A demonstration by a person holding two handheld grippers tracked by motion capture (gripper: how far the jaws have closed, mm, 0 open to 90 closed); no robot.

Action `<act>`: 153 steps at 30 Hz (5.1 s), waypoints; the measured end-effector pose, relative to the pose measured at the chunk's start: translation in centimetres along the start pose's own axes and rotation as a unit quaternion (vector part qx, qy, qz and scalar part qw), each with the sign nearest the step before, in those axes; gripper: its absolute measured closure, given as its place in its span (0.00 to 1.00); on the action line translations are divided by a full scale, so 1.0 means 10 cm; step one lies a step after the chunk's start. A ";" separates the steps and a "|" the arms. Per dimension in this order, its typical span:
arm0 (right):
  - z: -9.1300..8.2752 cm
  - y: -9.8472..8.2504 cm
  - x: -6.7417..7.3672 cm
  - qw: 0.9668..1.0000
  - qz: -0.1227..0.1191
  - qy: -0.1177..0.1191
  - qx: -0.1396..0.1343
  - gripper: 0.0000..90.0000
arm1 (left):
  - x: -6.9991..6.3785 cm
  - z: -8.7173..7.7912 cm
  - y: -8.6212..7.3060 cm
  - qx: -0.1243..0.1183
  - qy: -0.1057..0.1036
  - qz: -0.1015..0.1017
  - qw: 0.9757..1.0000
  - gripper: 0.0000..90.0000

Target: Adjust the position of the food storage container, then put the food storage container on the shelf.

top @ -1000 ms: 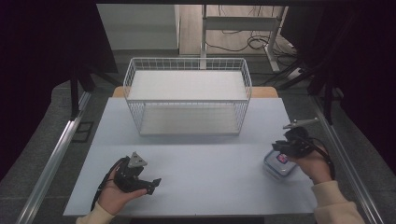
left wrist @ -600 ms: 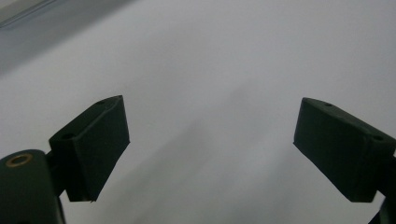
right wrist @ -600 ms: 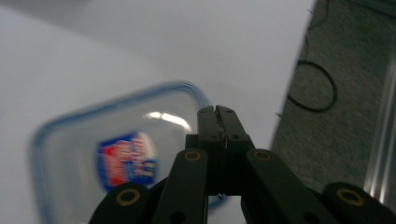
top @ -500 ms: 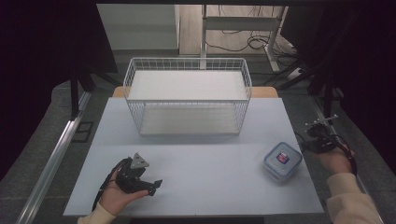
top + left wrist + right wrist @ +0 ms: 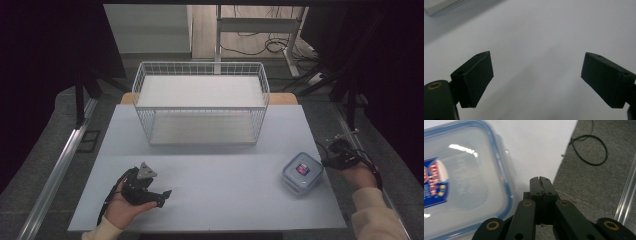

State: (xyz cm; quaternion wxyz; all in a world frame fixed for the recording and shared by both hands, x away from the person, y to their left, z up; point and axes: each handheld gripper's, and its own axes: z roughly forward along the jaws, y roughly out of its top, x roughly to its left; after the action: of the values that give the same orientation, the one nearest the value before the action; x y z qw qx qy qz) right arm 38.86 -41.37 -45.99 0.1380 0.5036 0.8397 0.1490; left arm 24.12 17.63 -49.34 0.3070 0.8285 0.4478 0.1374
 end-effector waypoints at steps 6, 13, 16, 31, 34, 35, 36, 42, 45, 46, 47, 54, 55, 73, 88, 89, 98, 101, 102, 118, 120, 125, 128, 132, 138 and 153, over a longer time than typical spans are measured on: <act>-0.05 0.01 0.14 1.000 -0.008 -0.002 0.012 1.00 | 0.01 0.00 0.00 -0.008 0.002 -0.003 1.000 0.13; -0.10 -0.04 0.42 1.000 -0.020 0.008 0.021 1.00 | -0.01 -0.02 0.01 -0.011 0.002 -0.002 1.000 0.13; -0.12 -0.07 0.59 0.999 -0.022 0.020 0.017 1.00 | -0.03 -0.01 0.02 -0.013 0.001 0.002 1.000 0.13; -0.20 -0.14 1.08 0.997 -0.042 0.062 0.013 1.00 | -0.03 -0.04 0.03 -0.018 0.000 0.001 1.000 0.13; -0.18 -0.14 1.11 0.998 -0.038 0.048 0.013 1.00 | -0.03 -0.05 0.03 -0.022 0.000 -0.004 1.000 0.13; -0.17 -0.15 1.10 0.998 -0.033 0.048 0.011 1.00 | -0.03 -0.05 0.03 -0.023 0.001 -0.004 1.000 0.13; -0.16 -0.16 1.09 0.998 -0.027 0.051 0.012 1.00 | -0.02 -0.06 0.04 -0.023 0.000 -0.004 1.000 0.13; -0.06 -0.20 1.17 0.997 -0.029 0.073 0.016 1.00 | -0.04 -0.05 0.04 -0.017 0.000 0.004 1.000 0.14; -0.04 -0.19 1.23 0.997 -0.033 0.073 0.014 1.00 | -0.03 -0.06 0.04 -0.018 0.000 0.001 1.000 0.14; -0.03 -0.19 1.27 0.996 -0.036 0.083 0.013 1.00 | -0.03 -0.06 0.04 -0.018 0.000 0.000 1.000 0.14; -0.01 -0.17 1.35 0.994 -0.043 0.097 0.011 1.00 | -0.03 -0.06 0.04 -0.019 0.001 0.000 1.000 0.14; 0.00 -0.06 1.63 0.990 -0.070 0.119 -0.002 1.00 | -0.02 -0.05 0.03 -0.015 -0.001 0.000 1.000 0.14; 0.01 -0.04 1.66 0.990 -0.073 0.120 -0.002 1.00 | -0.02 -0.05 0.02 -0.015 0.000 0.000 1.000 0.14; 0.19 0.27 2.36 0.973 -0.134 0.186 -0.020 1.00 | 0.02 -0.04 0.01 -0.019 -0.006 -0.014 1.000 0.14; 0.29 0.41 2.68 0.966 -0.159 0.199 -0.034 1.00 | 0.03 -0.06 0.01 -0.027 -0.015 -0.023 0.999 0.14; 0.28 0.41 2.67 0.966 -0.162 0.198 -0.039 1.00 | 0.03 -0.06 0.01 -0.027 -0.016 -0.024 0.999 0.14; 0.01 0.17 2.38 0.965 -0.129 0.195 -0.116 1.00 | 0.01 -0.04 0.01 -0.025 -0.015 -0.025 0.999 0.14; -0.02 0.08 2.28 0.964 -0.110 0.199 -0.134 0.98 | -0.01 -0.04 0.01 -0.026 -0.014 -0.025 0.999 0.14; -0.02 0.04 2.25 0.964 -0.105 0.203 -0.139 0.95 | -0.02 -0.04 0.01 -0.027 -0.015 -0.026 0.999 0.14; -0.03 -0.11 2.14 0.954 -0.014 0.234 -0.186 0.24 | -0.04 0.00 0.00 -0.041 -0.034 -0.038 0.998 0.13; -0.04 -0.10 2.14 0.951 -0.008 0.243 -0.190 0.24 | -0.05 -0.02 -0.01 -0.045 -0.033 -0.039 0.998 0.13; -0.06 -0.08 2.15 0.949 -0.003 0.249 -0.194 0.22 | -0.06 -0.05 0.02 -0.060 -0.046 -0.048 0.996 0.15; -0.05 -0.08 2.15 0.949 -0.001 0.251 -0.191 0.22 | -0.05 -0.06 0.03 -0.068 -0.060 -0.061 0.994 0.15; -0.03 -0.07 2.16 0.949 0.000 0.252 -0.188 0.21 | -0.03 -0.06 0.03 -0.073 -0.071 -0.080 0.992 0.15; 0.03 -0.04 2.23 0.948 0.003 0.265 -0.179 0.21 | 0.00 -0.02 0.04 -0.074 -0.105 -0.114 0.985 0.18; 0.15 0.08 2.41 0.941 0.010 0.300 -0.157 0.22 | 0.04 0.16 0.12 -0.062 -0.184 -0.175 0.965 0.23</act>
State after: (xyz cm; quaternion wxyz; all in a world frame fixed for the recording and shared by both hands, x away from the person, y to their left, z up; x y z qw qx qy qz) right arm 29.14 -19.42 -49.01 -0.0447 0.4161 0.8029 0.4246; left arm 25.96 16.81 -49.81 0.4542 0.7278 0.5117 -0.0459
